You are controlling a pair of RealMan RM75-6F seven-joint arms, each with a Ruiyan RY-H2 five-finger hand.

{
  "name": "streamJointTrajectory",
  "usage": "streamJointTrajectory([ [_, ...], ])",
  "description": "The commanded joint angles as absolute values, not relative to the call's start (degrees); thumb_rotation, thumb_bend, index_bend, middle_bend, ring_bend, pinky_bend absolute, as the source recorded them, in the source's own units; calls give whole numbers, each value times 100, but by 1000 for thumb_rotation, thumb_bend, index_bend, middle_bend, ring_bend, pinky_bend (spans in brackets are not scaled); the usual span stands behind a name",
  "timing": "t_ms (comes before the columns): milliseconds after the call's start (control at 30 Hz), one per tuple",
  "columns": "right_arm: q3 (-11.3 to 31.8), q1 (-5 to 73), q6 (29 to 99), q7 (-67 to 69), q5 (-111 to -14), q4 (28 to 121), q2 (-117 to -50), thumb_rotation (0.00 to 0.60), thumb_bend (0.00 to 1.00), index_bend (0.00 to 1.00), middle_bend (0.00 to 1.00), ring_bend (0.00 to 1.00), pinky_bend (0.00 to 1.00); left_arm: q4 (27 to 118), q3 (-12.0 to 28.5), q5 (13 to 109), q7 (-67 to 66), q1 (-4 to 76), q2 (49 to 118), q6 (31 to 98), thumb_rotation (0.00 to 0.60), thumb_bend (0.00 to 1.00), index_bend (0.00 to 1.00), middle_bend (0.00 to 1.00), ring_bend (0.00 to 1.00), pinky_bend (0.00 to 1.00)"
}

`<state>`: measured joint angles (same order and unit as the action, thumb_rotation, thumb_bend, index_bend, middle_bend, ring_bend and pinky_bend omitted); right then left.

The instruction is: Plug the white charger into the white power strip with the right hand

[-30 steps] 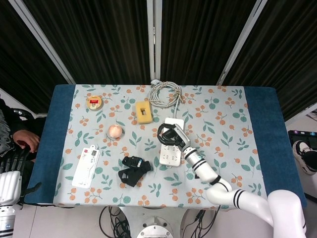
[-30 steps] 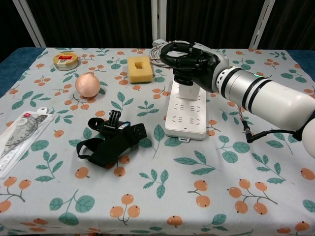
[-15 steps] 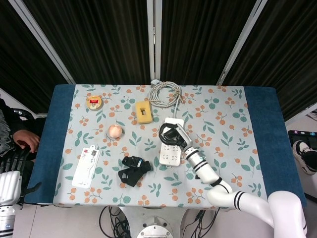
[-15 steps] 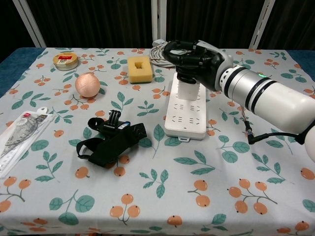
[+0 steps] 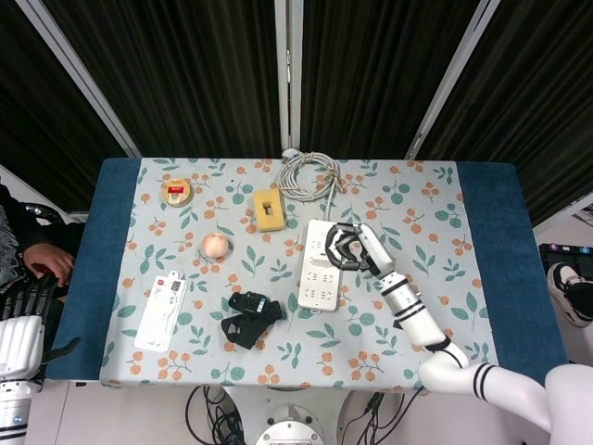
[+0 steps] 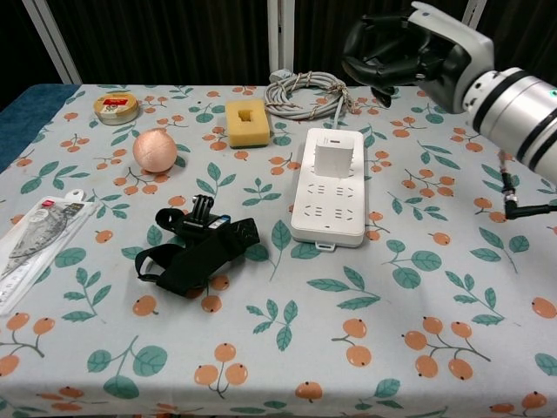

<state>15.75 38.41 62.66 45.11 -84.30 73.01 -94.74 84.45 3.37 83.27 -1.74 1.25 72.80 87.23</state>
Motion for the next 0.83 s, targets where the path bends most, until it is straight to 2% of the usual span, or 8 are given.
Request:
streamJointTrajectory([
  [33,1049,2899,7134,1083,-8307,8369,-8248,600,557,635,664,450,335,8473,344,8335,-226,142,7278,8722,600,0,94,34,0,0],
  [100,888,2620,7241,109,-8084,8846,-7826,600,452,519,533,319,219,8504,356,8337,-295,155,7271,8731,600,0,94,34,0,0],
  [167,745,2367,7310,-660,-7792,9354,-7414,600,358,359,362,168,80,8543,369,8341,-373,169,7264,8743,600,0,94,34,0,0],
  [233,648,2162,7418,-1074,-7572,9729,-7127,600,331,246,244,64,13,8581,374,8353,-424,181,7259,8749,600,0,94,34,0,0],
  [300,554,1927,7607,-1230,-7449,10045,-6880,600,327,131,145,4,0,8619,378,8367,-478,193,7255,8760,600,0,94,34,0,0],
  [400,399,1584,7877,-1193,-7389,10351,-6585,600,299,10,35,0,0,8657,374,8402,-537,198,7263,8795,600,0,91,34,0,0],
  [567,119,1062,8293,-809,-7593,10577,-6247,600,207,0,0,0,0,8725,355,8439,-635,177,7261,8865,600,0,90,34,0,0],
  [833,1,796,8615,-739,-8152,10344,-6315,600,206,0,0,0,0,8793,334,8457,-701,148,7269,8927,600,0,90,34,0,0],
])
